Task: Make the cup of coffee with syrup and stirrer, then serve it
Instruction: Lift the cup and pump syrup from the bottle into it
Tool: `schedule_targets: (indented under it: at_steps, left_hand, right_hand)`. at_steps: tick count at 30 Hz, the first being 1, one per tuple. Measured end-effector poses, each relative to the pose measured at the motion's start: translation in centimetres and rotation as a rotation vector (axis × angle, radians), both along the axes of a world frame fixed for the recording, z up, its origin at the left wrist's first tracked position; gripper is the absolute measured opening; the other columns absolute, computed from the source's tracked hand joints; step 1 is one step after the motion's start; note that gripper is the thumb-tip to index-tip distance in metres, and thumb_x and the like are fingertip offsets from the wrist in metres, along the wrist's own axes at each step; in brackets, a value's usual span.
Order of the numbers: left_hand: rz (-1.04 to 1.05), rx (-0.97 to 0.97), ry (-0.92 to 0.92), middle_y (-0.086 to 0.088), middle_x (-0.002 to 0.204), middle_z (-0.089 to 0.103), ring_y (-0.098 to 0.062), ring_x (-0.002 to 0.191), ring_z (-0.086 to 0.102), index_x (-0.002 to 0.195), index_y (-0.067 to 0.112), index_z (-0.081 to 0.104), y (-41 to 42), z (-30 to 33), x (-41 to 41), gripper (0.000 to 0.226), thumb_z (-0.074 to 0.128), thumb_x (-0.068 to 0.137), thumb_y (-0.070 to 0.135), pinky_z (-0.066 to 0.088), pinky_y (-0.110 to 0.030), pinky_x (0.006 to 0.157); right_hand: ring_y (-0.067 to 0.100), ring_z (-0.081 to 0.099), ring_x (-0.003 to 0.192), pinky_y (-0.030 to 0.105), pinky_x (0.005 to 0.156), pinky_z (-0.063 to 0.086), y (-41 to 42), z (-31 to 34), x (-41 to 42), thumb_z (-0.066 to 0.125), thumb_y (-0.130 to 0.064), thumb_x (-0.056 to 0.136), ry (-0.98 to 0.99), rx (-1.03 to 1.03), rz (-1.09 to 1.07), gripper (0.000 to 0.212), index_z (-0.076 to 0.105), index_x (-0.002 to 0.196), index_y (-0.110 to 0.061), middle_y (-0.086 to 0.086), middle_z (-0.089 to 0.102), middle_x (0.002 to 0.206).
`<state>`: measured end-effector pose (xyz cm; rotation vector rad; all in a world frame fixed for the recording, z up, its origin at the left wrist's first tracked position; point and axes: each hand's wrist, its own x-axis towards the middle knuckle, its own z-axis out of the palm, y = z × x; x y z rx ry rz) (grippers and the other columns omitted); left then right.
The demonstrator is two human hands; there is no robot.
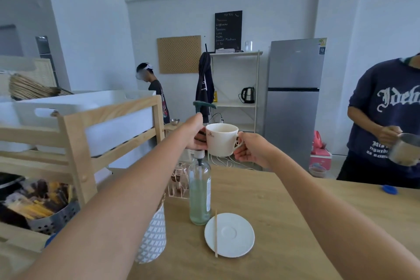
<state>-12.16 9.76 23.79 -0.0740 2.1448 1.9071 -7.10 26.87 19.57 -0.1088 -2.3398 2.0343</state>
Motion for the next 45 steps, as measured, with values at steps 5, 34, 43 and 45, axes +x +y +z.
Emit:
schedule_targets:
  at_steps: [5,34,43,45]
  left_hand:
    - [0.139,-0.204,0.197,-0.013,0.085,0.062,-0.025,0.079,0.063,0.105,-0.001,0.058,-0.9,1.9,-1.2,0.054,0.027,0.099,0.043,0.052,-0.035,0.070]
    - [-0.205,-1.149,0.353,-0.011,0.161,0.004,-0.031,0.147,0.007,0.153,0.021,0.012,2.4,7.8,-7.8,0.081,0.009,0.089,0.070,0.012,-0.050,0.116]
    - [-0.231,-1.155,0.369,-0.010,0.161,0.008,-0.031,0.146,0.011,0.153,0.021,0.015,2.3,7.1,-8.9,0.074,0.014,0.092,0.063,0.014,-0.050,0.117]
    - [-0.242,-1.129,0.352,-0.009,0.161,0.007,-0.030,0.147,0.010,0.153,0.021,0.013,2.3,6.7,-9.1,0.074,0.014,0.093,0.064,0.013,-0.050,0.118]
  right_hand:
    - [0.022,0.058,0.055,0.021,0.044,0.052,-0.4,0.9,-0.3,0.037,-0.020,0.091,-0.004,0.020,0.006,0.022,0.050,0.076,-0.010,0.015,0.060,0.067]
    - [0.019,0.058,0.049,0.020,0.043,0.048,-1.2,2.6,-3.0,0.036,-0.024,0.091,0.077,0.095,-0.009,0.024,0.046,0.071,-0.014,0.012,0.060,0.065]
    - [0.020,0.056,0.051,0.019,0.043,0.048,-1.0,2.2,-2.8,0.036,-0.019,0.089,0.078,0.072,0.002,0.021,0.045,0.070,-0.013,0.013,0.059,0.064]
    - [0.020,0.056,0.050,0.020,0.043,0.049,-1.0,2.0,-2.9,0.036,-0.019,0.089,0.079,0.075,0.003,0.022,0.045,0.070,-0.013,0.012,0.059,0.064]
